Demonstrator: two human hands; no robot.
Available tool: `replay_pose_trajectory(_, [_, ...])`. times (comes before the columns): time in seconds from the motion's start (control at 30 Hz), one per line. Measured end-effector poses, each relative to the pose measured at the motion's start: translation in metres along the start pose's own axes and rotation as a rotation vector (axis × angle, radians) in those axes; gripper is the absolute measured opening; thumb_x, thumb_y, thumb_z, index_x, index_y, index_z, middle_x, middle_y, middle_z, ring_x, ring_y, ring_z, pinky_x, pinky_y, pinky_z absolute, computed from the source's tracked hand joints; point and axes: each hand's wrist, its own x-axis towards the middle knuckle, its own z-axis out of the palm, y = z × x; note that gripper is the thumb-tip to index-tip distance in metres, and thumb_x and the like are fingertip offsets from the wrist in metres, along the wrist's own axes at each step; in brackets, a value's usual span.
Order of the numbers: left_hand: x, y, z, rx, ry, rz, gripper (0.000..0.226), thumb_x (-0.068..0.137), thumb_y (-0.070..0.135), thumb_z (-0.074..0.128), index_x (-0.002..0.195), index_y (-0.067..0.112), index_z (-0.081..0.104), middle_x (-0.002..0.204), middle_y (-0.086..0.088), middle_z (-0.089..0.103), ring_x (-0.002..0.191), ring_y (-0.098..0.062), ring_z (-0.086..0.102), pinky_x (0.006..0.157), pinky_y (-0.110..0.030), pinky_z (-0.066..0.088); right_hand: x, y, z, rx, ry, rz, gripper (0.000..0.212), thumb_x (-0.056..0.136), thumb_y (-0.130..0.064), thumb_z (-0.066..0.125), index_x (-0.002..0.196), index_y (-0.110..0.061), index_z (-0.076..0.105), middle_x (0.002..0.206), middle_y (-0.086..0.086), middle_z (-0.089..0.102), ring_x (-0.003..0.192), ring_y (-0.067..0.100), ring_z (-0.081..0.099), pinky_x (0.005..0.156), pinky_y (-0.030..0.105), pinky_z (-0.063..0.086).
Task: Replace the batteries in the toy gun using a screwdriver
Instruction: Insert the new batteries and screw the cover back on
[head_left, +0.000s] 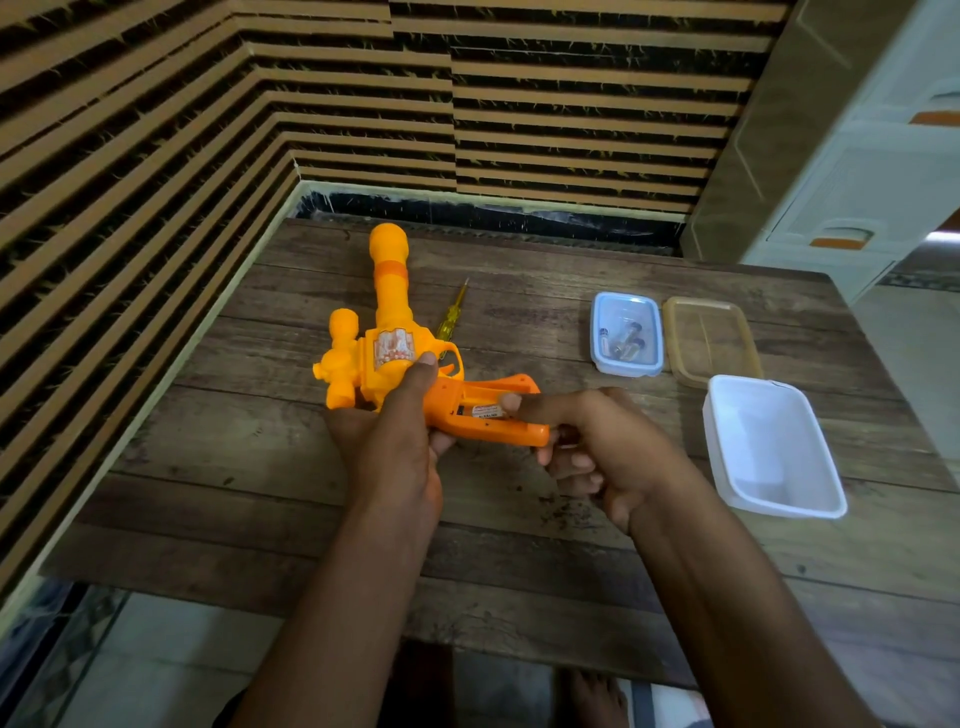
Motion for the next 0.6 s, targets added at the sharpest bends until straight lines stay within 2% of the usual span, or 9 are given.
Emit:
replay_pose_trajectory(0.1, [-0.003, -0.001, 0.001, 0.013, 0.007, 0.009, 0.056, 0.083, 0.011, 0.085, 0.133, 0.022, 0.063, 0.121, -0.002, 0.076, 0.101, -0.024, 0.077, 0.065, -0.044, 0.065, 0.004, 0.002, 0.005, -0.009, 0.078, 0.015, 0.029, 0.076, -0.018, 0.077, 0.061, -0.006, 0.056, 0.051, 0.009, 0.05, 0.035, 0.011, 0.026, 0.041, 0.016, 0.016])
replay_pose_trajectory(0.17, [-0.004, 0.0, 0.003, 0.004, 0.012, -0.005, 0.058, 0.084, 0.01, 0.084, 0.136, 0.021, 0.061, 0.123, -0.003, 0.075, 0.102, -0.023, 0.076, 0.061, -0.039, 0.065, 0.002, 0.001, 0.005, -0.019, 0.095, 0.013, 0.03, 0.078, -0.018, 0.078, 0.061, -0.006, 0.056, 0.052, 0.01, 0.051, 0.035, 0.011, 0.027, 0.041, 0.017, 0.016])
replay_pose_trajectory(0.3, [0.001, 0.001, 0.0, -0.027, -0.008, 0.0, 0.061, 0.083, 0.008, 0.084, 0.137, 0.024, 0.06, 0.125, -0.002, 0.074, 0.105, -0.025, 0.076, 0.059, -0.039, 0.063, 0.0, 0.0, -0.002, -0.009, 0.131, -0.018, 0.045, 0.079, -0.039, 0.086, 0.062, -0.008, 0.059, 0.05, 0.005, 0.043, 0.038, 0.011, 0.028, 0.039, 0.018, 0.018])
replay_pose_trajectory(0.37, [0.003, 0.0, -0.002, -0.025, -0.007, 0.002, 0.062, 0.083, 0.008, 0.085, 0.137, 0.026, 0.06, 0.125, -0.002, 0.075, 0.105, -0.025, 0.077, 0.06, -0.04, 0.063, 0.003, -0.001, -0.011, 0.162, 0.163, -0.035, 0.035, 0.089, -0.036, 0.077, 0.07, -0.01, 0.062, 0.055, 0.003, 0.046, 0.04, 0.01, 0.032, 0.039, 0.017, 0.019])
replay_pose_trajectory(0.43, [0.004, 0.0, -0.004, -0.016, 0.005, -0.005, 0.062, 0.082, 0.008, 0.085, 0.136, 0.026, 0.061, 0.125, -0.001, 0.075, 0.105, -0.025, 0.076, 0.06, -0.04, 0.063, 0.004, -0.005, -0.019, 0.477, 0.119, -0.006, 0.027, 0.097, -0.02, 0.057, 0.074, -0.008, 0.062, 0.062, 0.006, 0.049, 0.046, 0.011, 0.037, 0.045, 0.02, 0.025])
replay_pose_trajectory(0.53, [0.005, 0.0, -0.003, -0.015, 0.005, -0.002, 0.062, 0.082, 0.009, 0.085, 0.136, 0.026, 0.06, 0.124, 0.0, 0.075, 0.105, -0.024, 0.076, 0.061, -0.041, 0.064, 0.003, -0.006, -0.024, 0.864, 0.015, 0.051, 0.024, 0.087, 0.002, 0.036, 0.08, 0.001, 0.059, 0.076, 0.016, 0.059, 0.061, 0.017, 0.05, 0.062, 0.025, 0.034])
replay_pose_trajectory(0.6, [0.004, 0.0, -0.003, -0.01, 0.007, -0.003, 0.062, 0.083, 0.009, 0.085, 0.136, 0.026, 0.06, 0.124, 0.0, 0.075, 0.104, -0.024, 0.076, 0.06, -0.041, 0.064, 0.004, -0.004, -0.022, 0.941, -0.006, 0.047, 0.033, 0.077, 0.013, 0.031, 0.088, 0.003, 0.06, 0.087, 0.022, 0.062, 0.069, 0.022, 0.059, 0.067, 0.028, 0.042])
